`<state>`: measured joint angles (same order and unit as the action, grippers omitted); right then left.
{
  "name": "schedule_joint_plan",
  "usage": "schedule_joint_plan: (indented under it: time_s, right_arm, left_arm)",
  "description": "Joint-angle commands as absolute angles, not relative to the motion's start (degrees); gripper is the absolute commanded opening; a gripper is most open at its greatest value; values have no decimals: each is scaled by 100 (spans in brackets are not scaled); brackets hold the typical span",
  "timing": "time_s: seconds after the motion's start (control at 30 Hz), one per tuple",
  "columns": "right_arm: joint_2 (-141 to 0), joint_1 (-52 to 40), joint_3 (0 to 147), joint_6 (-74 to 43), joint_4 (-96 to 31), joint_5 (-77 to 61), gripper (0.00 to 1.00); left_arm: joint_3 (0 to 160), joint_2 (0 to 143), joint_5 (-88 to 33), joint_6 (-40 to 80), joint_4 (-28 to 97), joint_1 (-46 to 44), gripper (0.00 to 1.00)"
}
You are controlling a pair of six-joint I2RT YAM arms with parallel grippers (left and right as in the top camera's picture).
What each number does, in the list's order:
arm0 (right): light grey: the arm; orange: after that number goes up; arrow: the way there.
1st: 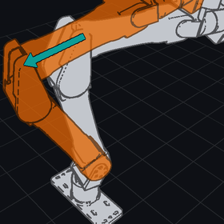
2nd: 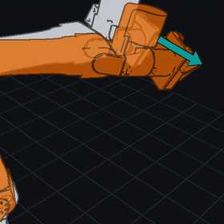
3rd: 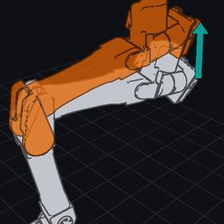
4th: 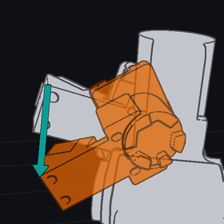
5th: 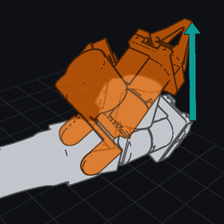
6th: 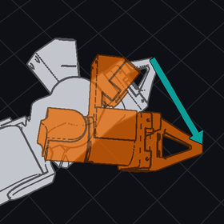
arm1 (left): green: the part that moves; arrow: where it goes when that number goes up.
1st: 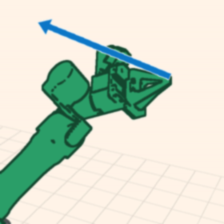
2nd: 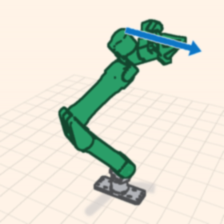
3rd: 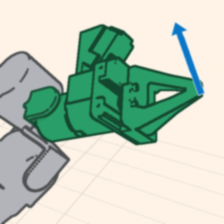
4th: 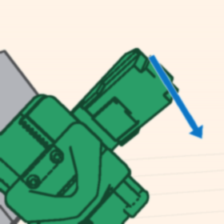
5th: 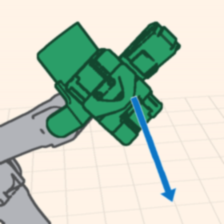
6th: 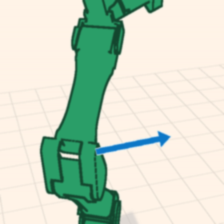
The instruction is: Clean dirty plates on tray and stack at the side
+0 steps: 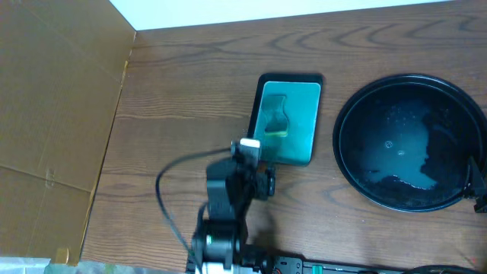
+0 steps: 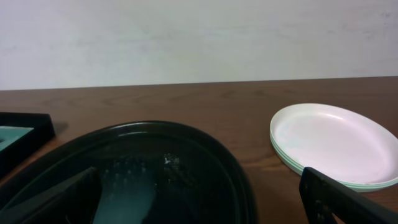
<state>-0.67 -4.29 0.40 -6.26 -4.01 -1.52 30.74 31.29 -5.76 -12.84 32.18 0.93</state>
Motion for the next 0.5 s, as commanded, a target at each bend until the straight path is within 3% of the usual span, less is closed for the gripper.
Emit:
schedule_joint_plan:
  time_s: [0.0, 0.37, 0.47]
  right_arm:
    - [-32, -373, 32, -550, -423, -176, 99]
    - [-32, -373, 32, -550, -423, -176, 99]
    - [-32, -373, 32, -550, -423, -176, 99]
  left_arm:
    - [2464, 2381, -622, -1079, 2593, 121, 80]
    - [145, 580, -604, -1015, -309, 176, 80]
    - [23, 305, -572, -954, -309, 176, 80]
